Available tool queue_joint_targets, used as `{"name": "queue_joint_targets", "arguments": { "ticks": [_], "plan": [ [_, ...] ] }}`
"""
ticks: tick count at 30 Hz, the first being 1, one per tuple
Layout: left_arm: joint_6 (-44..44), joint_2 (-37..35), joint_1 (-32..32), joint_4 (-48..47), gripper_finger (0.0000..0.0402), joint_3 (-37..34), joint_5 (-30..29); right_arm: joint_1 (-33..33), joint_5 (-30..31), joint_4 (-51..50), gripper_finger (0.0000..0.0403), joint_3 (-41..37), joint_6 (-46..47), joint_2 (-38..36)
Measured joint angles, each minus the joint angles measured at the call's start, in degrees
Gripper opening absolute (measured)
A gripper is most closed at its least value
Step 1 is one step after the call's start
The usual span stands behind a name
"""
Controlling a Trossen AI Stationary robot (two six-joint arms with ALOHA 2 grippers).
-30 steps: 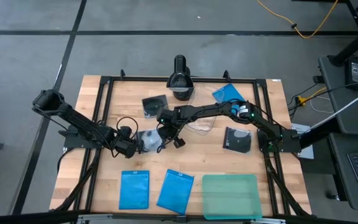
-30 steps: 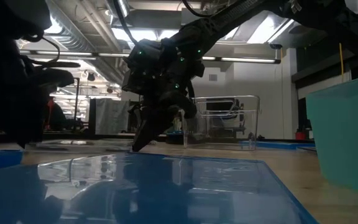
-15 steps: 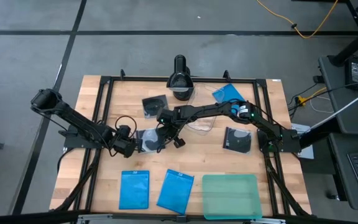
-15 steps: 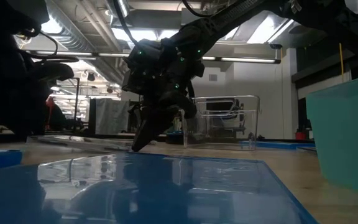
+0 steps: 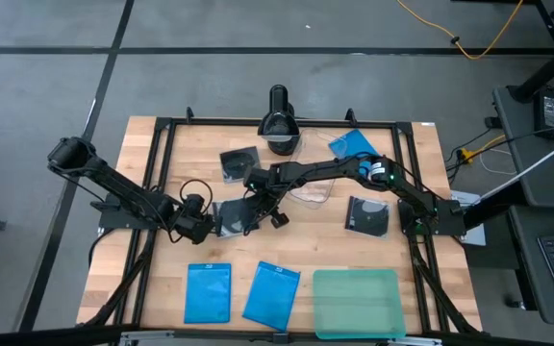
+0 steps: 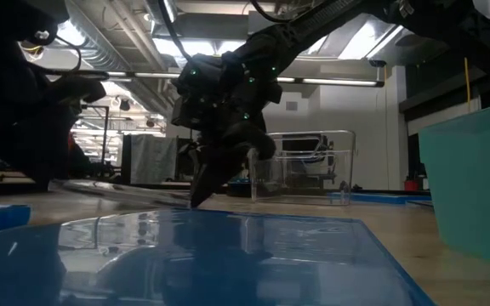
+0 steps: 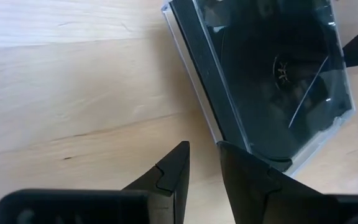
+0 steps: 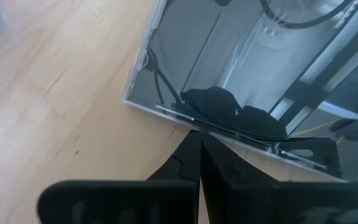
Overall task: Pick & place jewel cases by type
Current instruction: Put the bottom left black CD case into the transparent bin
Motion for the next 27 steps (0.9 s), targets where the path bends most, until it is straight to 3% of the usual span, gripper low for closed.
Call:
{"name": "queue_joint_targets", "arguments": {
  "ticks": [20,27],
  "plan": [
    [1.51,-4.88,0.04,-0.21,0.0088,0.07,-4.39,-0.04,0.04,-0.76,0.0006,-0.04,-0.59,0.00],
    [1.51,-7.18,0.04,-0.29,0.0088,0.17,-8.73,-0.02,0.04,-0.73,0.0006,-0.04,-0.69,0.00]
  ]
}}
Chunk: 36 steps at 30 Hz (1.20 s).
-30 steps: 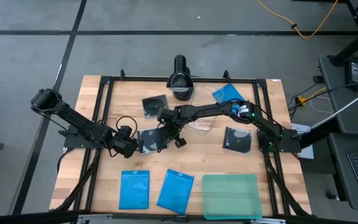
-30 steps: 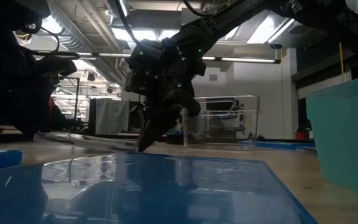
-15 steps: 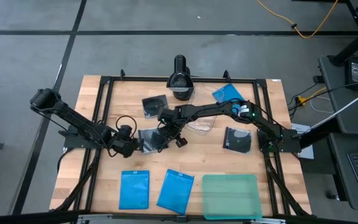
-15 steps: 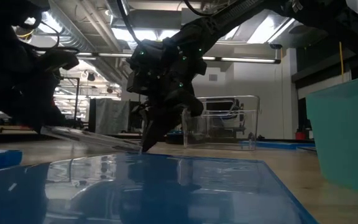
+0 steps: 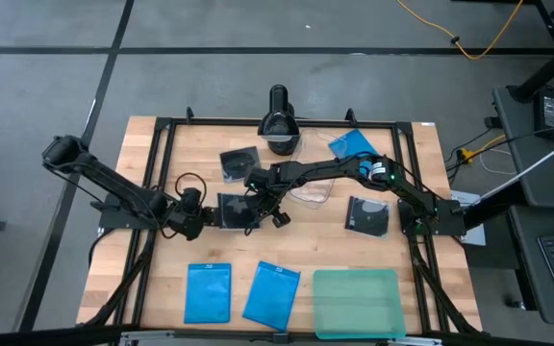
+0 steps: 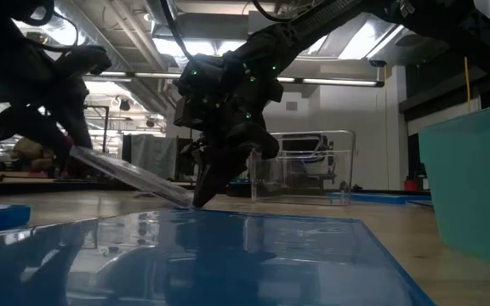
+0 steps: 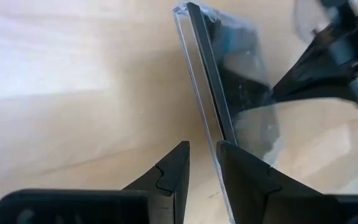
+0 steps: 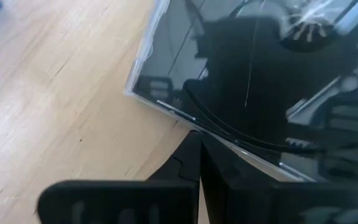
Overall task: Pick & place jewel cases by type
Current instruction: Put the bottom left black CD case into the transparent bin
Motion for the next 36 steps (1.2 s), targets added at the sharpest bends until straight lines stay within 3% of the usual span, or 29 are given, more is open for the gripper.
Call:
{"name": "queue_joint_targets", "arguments": {
  "ticks": [10,16,20,29,36],
  "plan": [
    [1.93,-2.89,0.11,5.21,0.0089,0.33,-6.29,0.00,0.00,0.36,0.0006,0.00,-0.01,0.00],
    [4.20,-2.08,1.95,6.75,0.0091,0.35,-5.50,-0.01,0.00,0.42,0.0006,0.00,-0.94,0.00],
    [8.01,-1.75,3.01,12.22,0.0115,0.30,-6.09,-0.02,0.00,0.32,0.0006,0.04,-1.32,0.00],
    [14.15,-1.78,7.36,15.07,0.0198,0.24,0.62,-0.02,0.04,0.05,0.0006,0.09,-1.29,0.00],
    [16.52,-1.62,7.98,17.91,0.0214,0.04,0.45,-0.02,0.07,-0.11,0.0006,0.13,-1.39,0.00]
  ]
}}
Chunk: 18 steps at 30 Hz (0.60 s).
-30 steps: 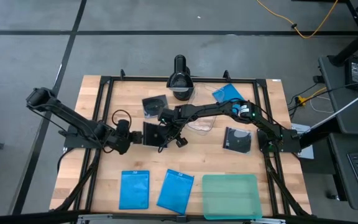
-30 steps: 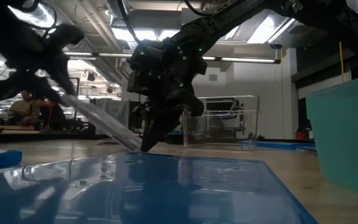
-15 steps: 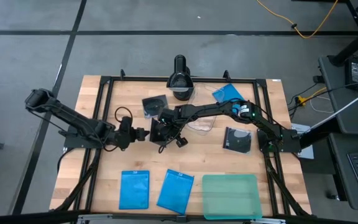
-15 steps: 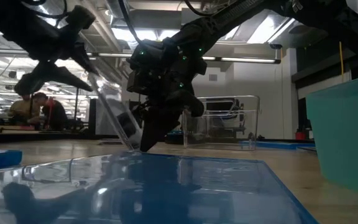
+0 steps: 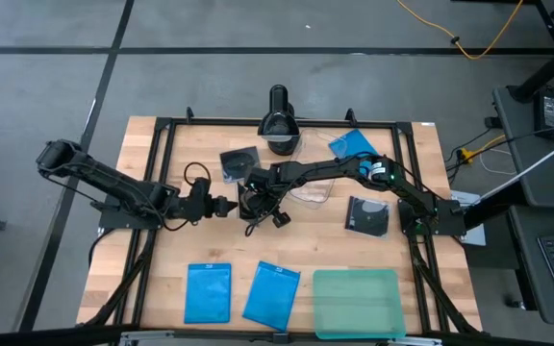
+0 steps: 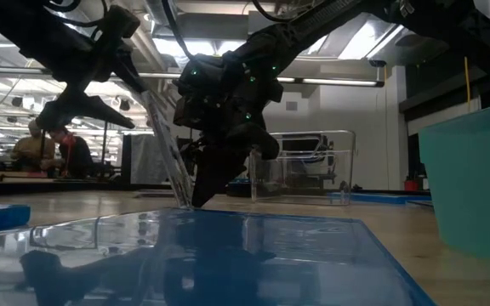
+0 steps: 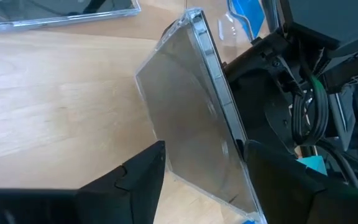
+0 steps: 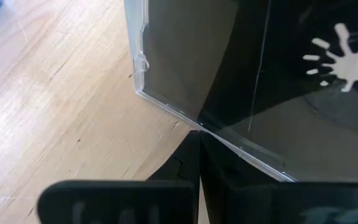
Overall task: Pick & place jewel cases by type
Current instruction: Put the bottom left black CD case into the transparent bin
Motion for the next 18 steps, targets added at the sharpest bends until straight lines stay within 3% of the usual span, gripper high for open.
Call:
{"name": "queue_joint_targets", "arguments": {
  "ticks": [18],
  "plan": [
    [0.98,0.09,0.02,3.69,0.0212,-0.15,-1.23,-1.22,-0.51,-0.26,0.0006,0.00,-1.37,0.00]
  ]
}}
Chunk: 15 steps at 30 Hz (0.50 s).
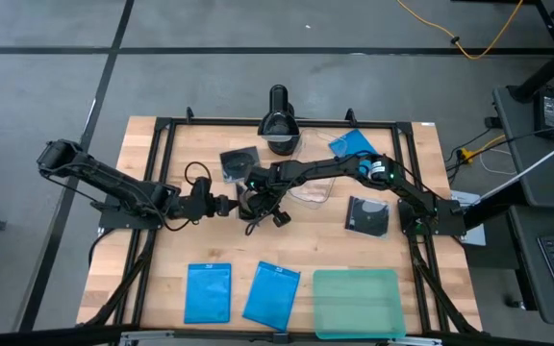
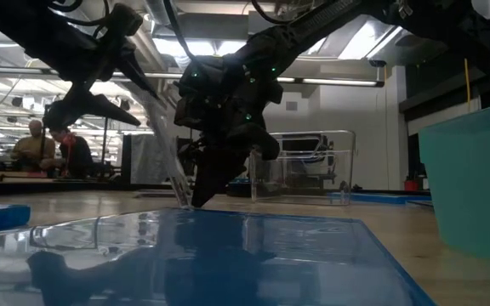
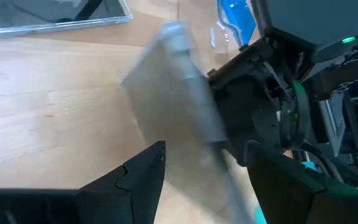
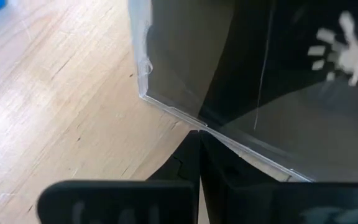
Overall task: Pick & place jewel cases by type
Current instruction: Put the bottom left black CD case into the transparent bin
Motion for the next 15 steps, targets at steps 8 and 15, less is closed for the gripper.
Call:
{"name": "queue_joint_targets", "arguments": {
  "ticks": [8,15],
  "plan": [
    [0.61,0.23,0.00,2.05,0.0212,0.00,-1.15,-0.02,0.00,0.04,0.0006,0.00,0.04,0.00],
    [-0.63,4.02,1.74,2.32,0.0212,0.00,3.87,-0.07,0.05,0.04,0.0006,-0.02,0.23,0.00]
  ]
}}
